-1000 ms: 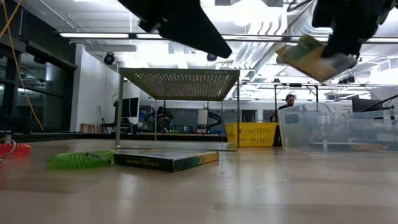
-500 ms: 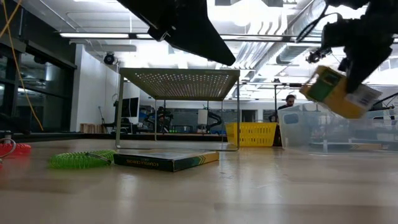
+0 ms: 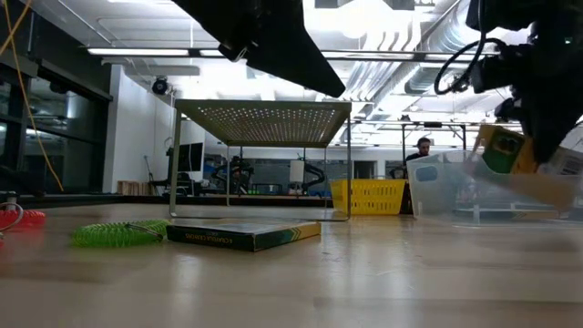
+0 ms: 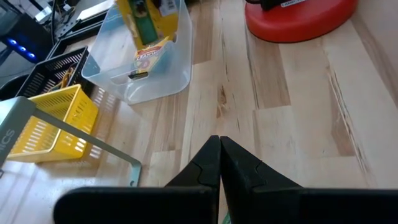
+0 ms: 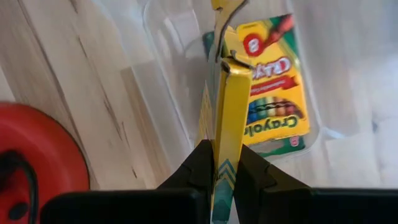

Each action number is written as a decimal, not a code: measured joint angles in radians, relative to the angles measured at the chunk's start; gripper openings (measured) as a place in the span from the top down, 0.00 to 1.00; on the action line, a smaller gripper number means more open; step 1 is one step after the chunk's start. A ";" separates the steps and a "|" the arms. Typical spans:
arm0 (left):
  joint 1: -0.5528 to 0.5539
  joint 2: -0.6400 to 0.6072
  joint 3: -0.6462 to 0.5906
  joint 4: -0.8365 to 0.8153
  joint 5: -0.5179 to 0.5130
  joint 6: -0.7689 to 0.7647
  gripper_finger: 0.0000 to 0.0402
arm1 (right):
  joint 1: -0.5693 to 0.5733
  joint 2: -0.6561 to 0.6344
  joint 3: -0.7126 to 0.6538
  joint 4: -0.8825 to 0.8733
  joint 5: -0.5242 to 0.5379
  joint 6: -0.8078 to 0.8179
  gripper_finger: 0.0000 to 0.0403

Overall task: Pick & Place Office Desk Supplies
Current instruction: Put the crayon box into the transparent bin

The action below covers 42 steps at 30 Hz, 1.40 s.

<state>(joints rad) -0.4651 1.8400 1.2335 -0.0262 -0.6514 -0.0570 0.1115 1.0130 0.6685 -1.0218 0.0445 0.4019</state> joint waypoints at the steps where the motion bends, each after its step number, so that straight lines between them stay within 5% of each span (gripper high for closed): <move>1: 0.000 0.000 0.000 0.000 0.000 0.000 1.00 | 0.009 0.014 0.000 -0.001 0.002 0.000 0.93; 10: 0.001 0.000 0.000 0.005 0.000 0.004 1.00 | 0.060 0.098 0.000 -0.002 0.007 0.001 0.92; 25: 0.001 0.000 0.000 0.005 0.000 0.005 1.00 | 0.059 0.104 0.001 -0.007 0.036 0.021 0.72; 35: 0.001 0.000 0.000 0.005 0.000 0.006 1.00 | 0.058 0.104 0.013 -0.049 0.204 0.106 0.73; 42: 0.001 0.000 0.000 0.005 0.000 0.005 1.00 | 0.059 0.104 0.013 -0.042 0.209 0.117 0.73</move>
<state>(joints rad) -0.4644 1.8400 1.2335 -0.0216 -0.6518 -0.0517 0.1703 1.1168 0.6819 -1.0638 0.2532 0.5190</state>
